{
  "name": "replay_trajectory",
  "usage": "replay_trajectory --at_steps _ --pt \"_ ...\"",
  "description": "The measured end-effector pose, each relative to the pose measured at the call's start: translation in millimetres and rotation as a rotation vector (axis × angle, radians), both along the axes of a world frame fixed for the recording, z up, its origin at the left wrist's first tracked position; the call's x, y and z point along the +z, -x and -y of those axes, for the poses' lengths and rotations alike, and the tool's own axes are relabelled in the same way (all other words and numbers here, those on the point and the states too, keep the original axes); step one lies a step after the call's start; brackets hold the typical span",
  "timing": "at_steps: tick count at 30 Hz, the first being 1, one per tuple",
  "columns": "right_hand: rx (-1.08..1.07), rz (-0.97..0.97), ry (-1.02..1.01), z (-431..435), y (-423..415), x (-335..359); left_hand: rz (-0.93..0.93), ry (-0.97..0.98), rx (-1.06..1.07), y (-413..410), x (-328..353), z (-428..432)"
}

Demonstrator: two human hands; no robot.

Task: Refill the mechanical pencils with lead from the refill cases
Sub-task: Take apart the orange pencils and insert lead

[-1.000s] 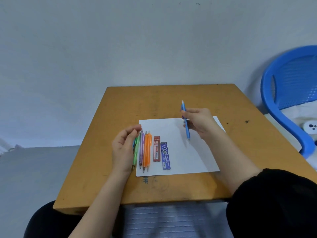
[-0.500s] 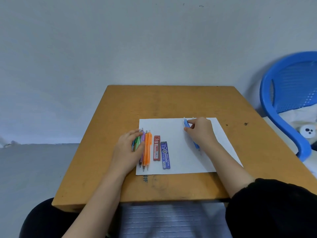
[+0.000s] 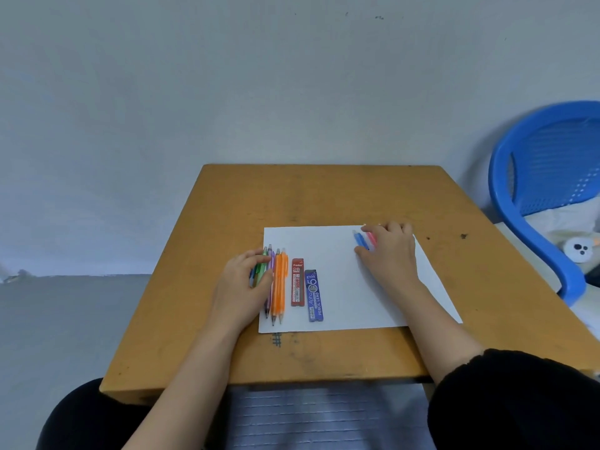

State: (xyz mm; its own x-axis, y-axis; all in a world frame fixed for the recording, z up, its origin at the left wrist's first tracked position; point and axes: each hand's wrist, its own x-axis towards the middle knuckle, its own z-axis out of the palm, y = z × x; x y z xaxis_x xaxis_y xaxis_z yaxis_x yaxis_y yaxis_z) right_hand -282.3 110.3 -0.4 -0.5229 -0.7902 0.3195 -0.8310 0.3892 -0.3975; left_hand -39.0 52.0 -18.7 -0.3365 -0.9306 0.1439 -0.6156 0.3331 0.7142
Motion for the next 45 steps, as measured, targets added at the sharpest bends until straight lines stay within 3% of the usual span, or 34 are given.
replay_trajectory --at_steps 20,30,35,38,45 --pt "-0.081 0.014 -0.007 5 7 -1 0.005 0.006 -0.002 1 -3 2" --pt "0.257 0.224 0.171 9 -28 21 0.008 0.011 -0.003 1 -3 2" --pt "0.455 0.317 -0.121 16 -53 25 0.007 0.015 0.001 1 -1 1" --pt "0.499 0.267 -0.312 26 -62 18 0.003 0.015 0.006 1 -2 2" --pt "0.539 0.156 -0.494 44 -71 17 0.003 0.017 0.013 1 -4 3"
